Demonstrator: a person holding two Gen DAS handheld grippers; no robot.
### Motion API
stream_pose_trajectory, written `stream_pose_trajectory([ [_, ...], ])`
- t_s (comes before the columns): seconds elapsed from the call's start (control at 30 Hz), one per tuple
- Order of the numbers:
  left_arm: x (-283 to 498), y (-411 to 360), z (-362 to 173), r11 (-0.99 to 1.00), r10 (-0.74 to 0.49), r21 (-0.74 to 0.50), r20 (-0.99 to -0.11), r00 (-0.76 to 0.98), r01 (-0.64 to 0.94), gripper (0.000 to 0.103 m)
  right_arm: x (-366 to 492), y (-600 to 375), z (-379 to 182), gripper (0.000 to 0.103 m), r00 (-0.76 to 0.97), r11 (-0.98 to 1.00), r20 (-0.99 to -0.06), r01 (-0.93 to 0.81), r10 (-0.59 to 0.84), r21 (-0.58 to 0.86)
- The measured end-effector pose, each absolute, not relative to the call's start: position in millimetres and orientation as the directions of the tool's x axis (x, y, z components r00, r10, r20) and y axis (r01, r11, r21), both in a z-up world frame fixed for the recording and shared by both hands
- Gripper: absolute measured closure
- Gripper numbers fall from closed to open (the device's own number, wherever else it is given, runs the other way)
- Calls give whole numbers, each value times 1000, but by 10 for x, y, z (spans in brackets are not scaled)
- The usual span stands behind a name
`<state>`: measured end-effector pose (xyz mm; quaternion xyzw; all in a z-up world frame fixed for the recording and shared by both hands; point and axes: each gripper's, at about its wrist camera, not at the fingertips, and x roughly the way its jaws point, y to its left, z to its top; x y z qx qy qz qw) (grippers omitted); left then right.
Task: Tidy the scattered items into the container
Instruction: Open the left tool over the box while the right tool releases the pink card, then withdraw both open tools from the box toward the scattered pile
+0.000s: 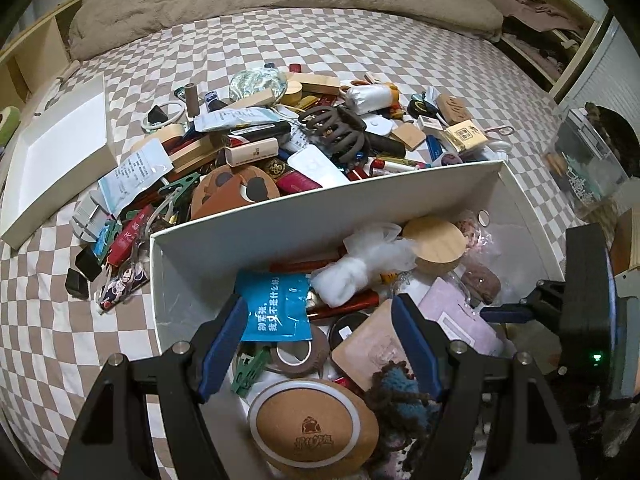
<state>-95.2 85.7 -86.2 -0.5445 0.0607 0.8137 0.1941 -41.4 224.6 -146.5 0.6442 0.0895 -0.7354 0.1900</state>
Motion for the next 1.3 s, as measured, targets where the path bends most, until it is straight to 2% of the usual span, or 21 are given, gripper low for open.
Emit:
stream_pose_trajectory([
  [0.17,-944,842,-867,-922,240,-103,-909,-342,-374,29,-368,2225,-1254,19,-144,-884,-967,451,-210,124],
  [0.33,-919,813,-852,-924,246,-111,-905,-346,-366,29,-432,2342,-1094,18,-217,-897,-946,423,-240,131],
  [0.4,-899,812,-836,-925,244,-105,-902,-357,-366,28,-469,2435,-1045,7,-255,-907,-938,405,-233,116],
  [0.43,-891,812,-827,-925,245,-104,-899,-363,-366,27,-506,2364,-1039,6,-264,-909,-937,401,-230,111],
  [0.5,-873,810,-798,-925,251,-107,-892,-376,-365,16,-515,2370,-1003,6,-290,-914,-930,393,-225,99],
  [0.63,-856,792,-728,-926,269,-120,-874,-404,-357,11,-650,2350,-963,4,-350,-933,-915,352,-202,72],
  [0.67,-855,787,-714,-927,271,-122,-871,-409,-355,7,-662,2366,-966,0,-360,-938,-912,340,-196,68],
  [0.73,-856,776,-689,-930,262,-108,-864,-430,-351,2,-698,2404,-1007,0,-361,-943,-912,325,-196,74],
  [1.3,-782,647,-544,-943,240,-72,-825,-512,-326,0,-734,2699,-817,0,-451,-966,-865,228,-219,125],
])
